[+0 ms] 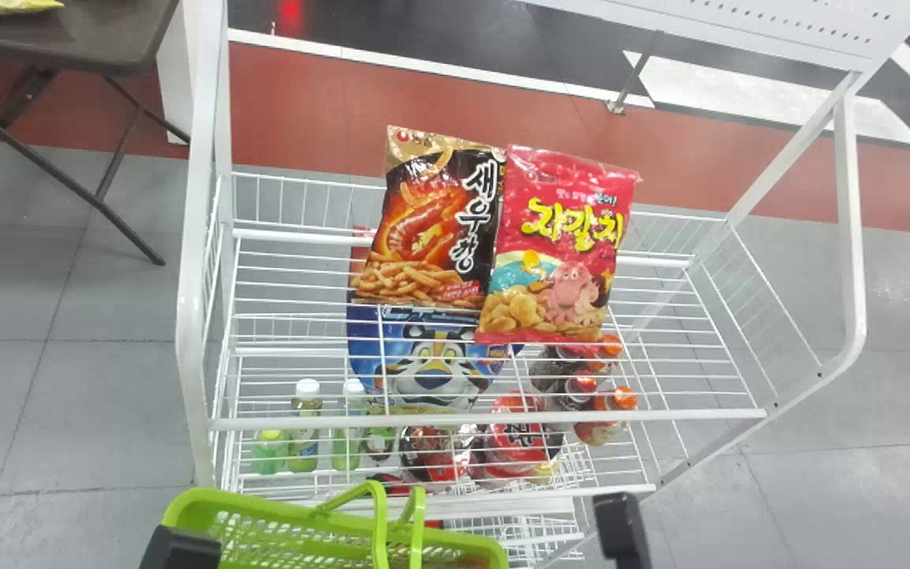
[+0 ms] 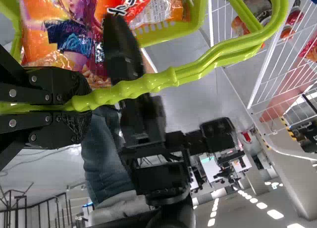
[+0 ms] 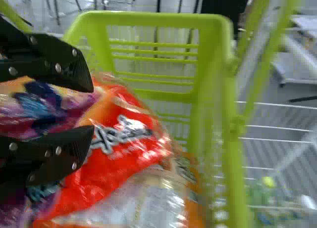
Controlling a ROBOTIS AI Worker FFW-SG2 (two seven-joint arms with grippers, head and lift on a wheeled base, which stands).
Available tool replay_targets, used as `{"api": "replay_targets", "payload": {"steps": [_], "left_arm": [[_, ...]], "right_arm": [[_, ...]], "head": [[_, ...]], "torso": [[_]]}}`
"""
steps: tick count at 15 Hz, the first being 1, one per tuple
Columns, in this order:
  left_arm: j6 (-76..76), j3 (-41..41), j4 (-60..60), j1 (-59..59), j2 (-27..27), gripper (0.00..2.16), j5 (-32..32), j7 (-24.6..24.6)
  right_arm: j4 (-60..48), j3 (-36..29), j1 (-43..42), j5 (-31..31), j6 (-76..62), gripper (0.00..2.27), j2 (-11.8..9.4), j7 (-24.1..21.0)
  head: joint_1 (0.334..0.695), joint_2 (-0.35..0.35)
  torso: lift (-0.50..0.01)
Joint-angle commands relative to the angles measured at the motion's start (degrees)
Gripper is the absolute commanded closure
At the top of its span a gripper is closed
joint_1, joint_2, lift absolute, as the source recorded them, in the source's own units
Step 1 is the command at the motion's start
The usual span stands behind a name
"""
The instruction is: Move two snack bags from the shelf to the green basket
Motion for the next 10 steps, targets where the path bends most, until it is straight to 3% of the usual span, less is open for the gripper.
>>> {"api": "replay_targets", "payload": {"steps": [1,6,8,10], "left_arm": [[0.0,-0.1,0.0,0.0,-0.1,2.05,-0.2,0.0],[-0.5,0.0,-0.2,0.6,-0.2,2.05,-0.3,0.1],[-0.9,0.0,0.0,0.7,-0.4,2.05,-0.3,0.0],[-1.2,0.0,0.2,0.7,-0.4,2.05,-0.3,0.0]], "right_arm": [[-1.3,-4.5,-0.7,-2.1,0.2,0.07,0.1,0.8],[-14.8,-17.3,-0.7,-8.2,6.0,0.07,1.8,3.4],[-16.1,-21.0,-2.1,-8.0,-2.9,0.08,3.8,3.5],[-14.7,-18.6,-4.1,-1.6,-16.5,0.08,5.5,2.8]], "head": [[0.695,-0.35],[0.695,-0.35],[0.695,-0.35],[0.695,-0.35]], "torso": [[-0.016],[-0.016],[-0.016],[-0.016]]}}
